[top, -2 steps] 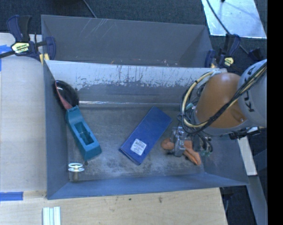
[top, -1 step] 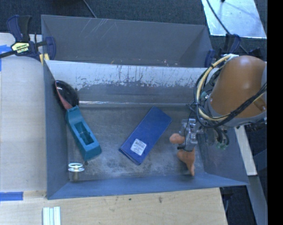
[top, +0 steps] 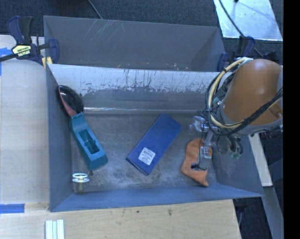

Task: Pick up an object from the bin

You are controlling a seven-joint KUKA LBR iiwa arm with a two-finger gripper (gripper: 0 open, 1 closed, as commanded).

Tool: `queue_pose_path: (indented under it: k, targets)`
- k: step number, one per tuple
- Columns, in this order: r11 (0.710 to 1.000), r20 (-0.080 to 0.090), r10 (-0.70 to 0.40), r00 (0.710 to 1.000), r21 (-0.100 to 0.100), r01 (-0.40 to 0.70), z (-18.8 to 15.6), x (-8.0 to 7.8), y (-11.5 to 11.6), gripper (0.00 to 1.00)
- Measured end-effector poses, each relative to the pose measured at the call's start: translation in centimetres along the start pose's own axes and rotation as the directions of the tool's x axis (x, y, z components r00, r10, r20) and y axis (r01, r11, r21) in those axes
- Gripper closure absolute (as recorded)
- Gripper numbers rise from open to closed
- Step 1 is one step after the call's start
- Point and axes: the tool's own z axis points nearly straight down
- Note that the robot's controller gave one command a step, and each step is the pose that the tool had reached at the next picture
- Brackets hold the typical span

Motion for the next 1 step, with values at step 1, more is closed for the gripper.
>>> queue_pose_path:
  k: [1]
  targets:
    - [1.0, 0.0, 0.0, 1.0, 0.0, 0.0, 0.0, 0.0, 0.0, 0.0]
